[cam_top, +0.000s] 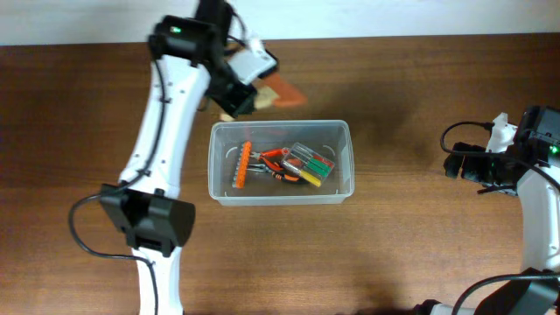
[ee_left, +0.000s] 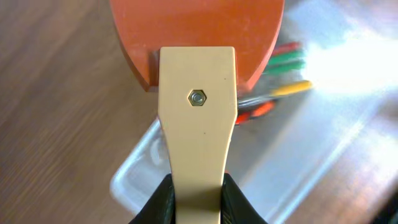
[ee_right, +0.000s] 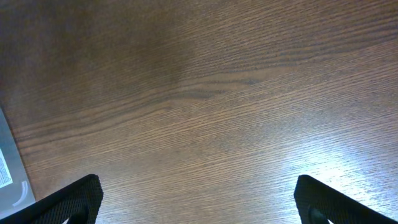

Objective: Pack container
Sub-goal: 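Lift the scraper and carry it right over the container, then lower the scraper into the container and open the left gripper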

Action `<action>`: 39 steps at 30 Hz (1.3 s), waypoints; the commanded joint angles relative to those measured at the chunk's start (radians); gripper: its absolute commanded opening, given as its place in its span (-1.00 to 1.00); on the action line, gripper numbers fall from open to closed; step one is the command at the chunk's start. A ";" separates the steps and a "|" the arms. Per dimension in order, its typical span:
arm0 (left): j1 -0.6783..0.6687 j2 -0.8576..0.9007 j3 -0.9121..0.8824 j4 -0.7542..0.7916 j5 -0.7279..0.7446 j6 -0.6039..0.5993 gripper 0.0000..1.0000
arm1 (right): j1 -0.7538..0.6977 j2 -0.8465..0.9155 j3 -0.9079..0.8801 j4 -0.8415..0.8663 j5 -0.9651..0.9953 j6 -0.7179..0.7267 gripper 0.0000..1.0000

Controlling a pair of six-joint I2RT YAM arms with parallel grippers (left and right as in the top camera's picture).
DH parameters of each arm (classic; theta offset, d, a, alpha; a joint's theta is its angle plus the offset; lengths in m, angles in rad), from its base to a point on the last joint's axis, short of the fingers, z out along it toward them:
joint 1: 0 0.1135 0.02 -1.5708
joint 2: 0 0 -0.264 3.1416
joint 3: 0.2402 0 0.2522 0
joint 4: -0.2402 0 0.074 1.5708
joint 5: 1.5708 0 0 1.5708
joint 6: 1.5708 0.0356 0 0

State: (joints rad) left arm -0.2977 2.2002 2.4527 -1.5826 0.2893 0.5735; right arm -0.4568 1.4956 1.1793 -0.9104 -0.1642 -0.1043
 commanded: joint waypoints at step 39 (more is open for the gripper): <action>-0.119 0.001 -0.490 0.262 0.063 0.076 -0.95 | -0.003 0.001 -0.002 0.003 -0.009 0.008 0.97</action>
State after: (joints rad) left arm -0.4160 2.2013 1.9835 -1.3376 0.3401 0.6617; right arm -0.4568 1.4956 1.1797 -0.9104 -0.1642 -0.1040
